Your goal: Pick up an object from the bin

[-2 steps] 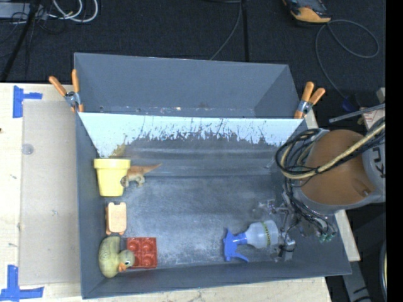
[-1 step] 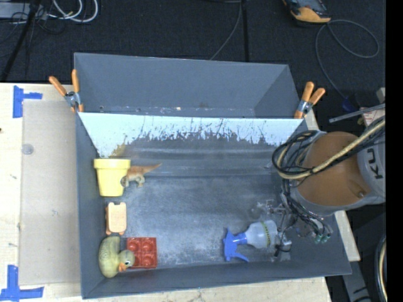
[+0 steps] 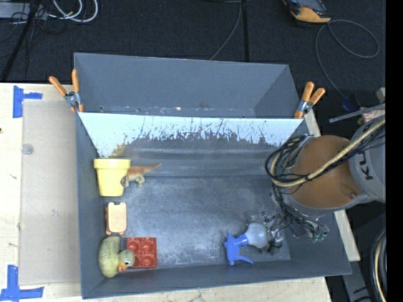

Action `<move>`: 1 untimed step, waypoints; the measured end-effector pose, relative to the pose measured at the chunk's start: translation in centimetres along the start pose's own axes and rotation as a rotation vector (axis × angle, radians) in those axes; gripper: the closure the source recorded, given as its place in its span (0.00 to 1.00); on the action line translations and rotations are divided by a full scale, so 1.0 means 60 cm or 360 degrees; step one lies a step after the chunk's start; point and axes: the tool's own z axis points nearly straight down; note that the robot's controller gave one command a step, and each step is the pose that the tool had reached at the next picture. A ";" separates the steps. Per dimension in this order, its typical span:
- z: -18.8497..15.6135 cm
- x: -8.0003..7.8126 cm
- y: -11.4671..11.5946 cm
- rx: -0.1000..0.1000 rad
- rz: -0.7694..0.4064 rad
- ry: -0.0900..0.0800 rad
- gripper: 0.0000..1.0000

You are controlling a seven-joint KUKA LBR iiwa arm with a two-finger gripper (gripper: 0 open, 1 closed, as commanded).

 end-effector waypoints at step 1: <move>0.000 0.000 0.000 0.0000 -0.0002 0.0000 1.00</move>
Offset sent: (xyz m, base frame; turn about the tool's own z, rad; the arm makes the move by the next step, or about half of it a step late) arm -0.0005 0.0011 0.1175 -0.0004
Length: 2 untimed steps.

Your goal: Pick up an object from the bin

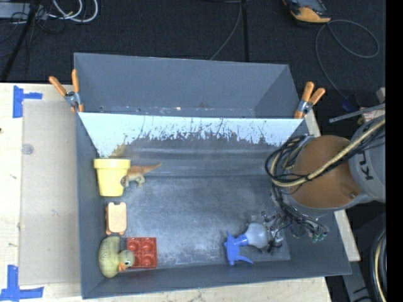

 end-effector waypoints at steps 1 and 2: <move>-0.195 0.001 0.004 -0.0001 0.0003 0.0000 1.00; -0.195 0.000 0.004 -0.0001 0.0003 0.0001 1.00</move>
Offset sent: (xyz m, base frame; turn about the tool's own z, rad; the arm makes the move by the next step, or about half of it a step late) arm 0.0000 0.0000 0.0000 0.0000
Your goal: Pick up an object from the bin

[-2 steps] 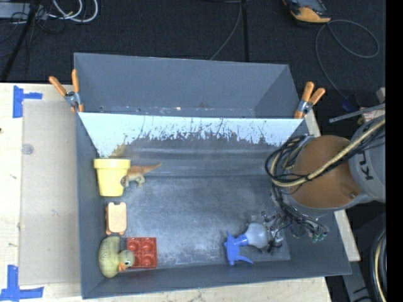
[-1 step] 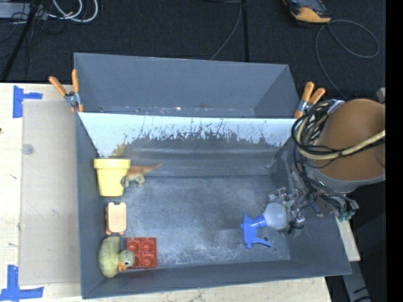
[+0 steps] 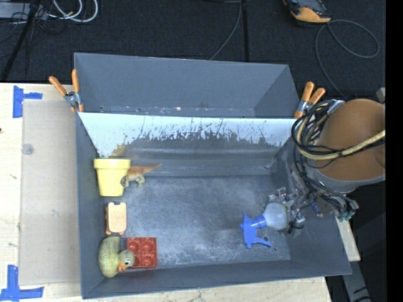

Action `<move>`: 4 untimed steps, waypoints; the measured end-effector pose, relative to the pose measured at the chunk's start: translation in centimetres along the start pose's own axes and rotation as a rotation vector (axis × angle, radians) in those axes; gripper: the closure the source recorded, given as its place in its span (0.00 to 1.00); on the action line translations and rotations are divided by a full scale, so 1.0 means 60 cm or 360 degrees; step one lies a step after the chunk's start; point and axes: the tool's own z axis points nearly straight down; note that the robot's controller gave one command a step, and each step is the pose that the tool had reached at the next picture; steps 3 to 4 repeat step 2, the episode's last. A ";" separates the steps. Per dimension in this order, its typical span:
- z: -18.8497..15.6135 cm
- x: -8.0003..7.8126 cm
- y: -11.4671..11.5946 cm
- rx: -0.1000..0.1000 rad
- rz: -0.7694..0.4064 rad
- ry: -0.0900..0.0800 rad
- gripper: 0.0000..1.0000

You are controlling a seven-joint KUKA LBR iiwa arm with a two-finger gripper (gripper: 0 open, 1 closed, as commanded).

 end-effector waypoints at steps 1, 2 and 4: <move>-0.057 0.000 -0.002 -0.0009 0.0031 0.0013 1.00; -0.219 -0.006 0.016 0.0000 0.0060 -0.0002 1.00; -0.219 -0.006 0.016 0.0000 0.0060 -0.0002 1.00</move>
Offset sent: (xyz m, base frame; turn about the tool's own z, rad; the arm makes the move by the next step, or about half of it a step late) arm 0.0008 0.0098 0.1317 0.0366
